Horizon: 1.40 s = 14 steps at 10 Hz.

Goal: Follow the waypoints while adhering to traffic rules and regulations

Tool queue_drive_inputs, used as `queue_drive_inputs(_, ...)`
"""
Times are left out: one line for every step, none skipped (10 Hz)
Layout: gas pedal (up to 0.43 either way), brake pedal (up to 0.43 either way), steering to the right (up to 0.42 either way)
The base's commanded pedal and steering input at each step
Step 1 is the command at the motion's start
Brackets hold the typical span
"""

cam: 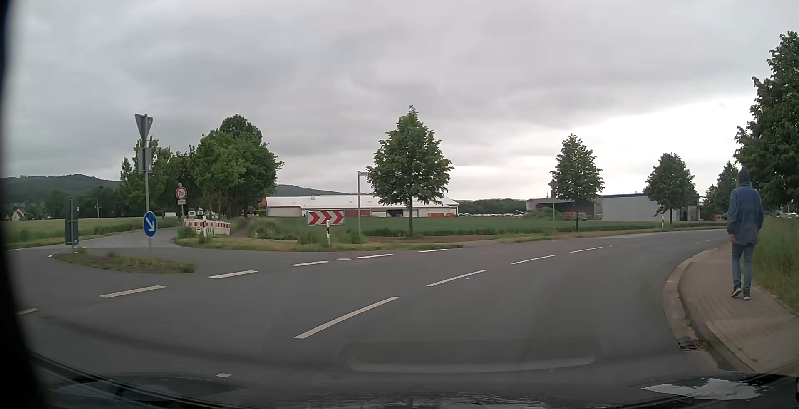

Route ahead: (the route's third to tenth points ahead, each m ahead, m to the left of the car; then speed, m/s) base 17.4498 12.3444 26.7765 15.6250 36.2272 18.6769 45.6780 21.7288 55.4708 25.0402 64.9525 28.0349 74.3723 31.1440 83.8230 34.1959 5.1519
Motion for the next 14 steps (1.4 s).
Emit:
queue_drive_inputs(0.000, 0.116, 0.118)
queue_drive_inputs(0.000, 0.000, 0.105)
queue_drive_inputs(0.000, 0.000, 0.089)
queue_drive_inputs(0.000, 0.000, 0.065)
queue_drive_inputs(0.000, 0.000, 0.050)
queue_drive_inputs(0.000, 0.000, 0.058)
queue_drive_inputs(0.000, 0.140, 0.081)
queue_drive_inputs(0.000, 0.213, 0.123)
queue_drive_inputs(0.000, 0.232, 0.155)
queue_drive_inputs(0.000, 0.250, 0.181)
queue_drive_inputs(0.000, 0.256, 0.190)
queue_drive_inputs(0.000, 0.262, 0.190)
queue_drive_inputs(0.000, 0.268, 0.193)
queue_drive_inputs(0.000, 0.268, 0.194)
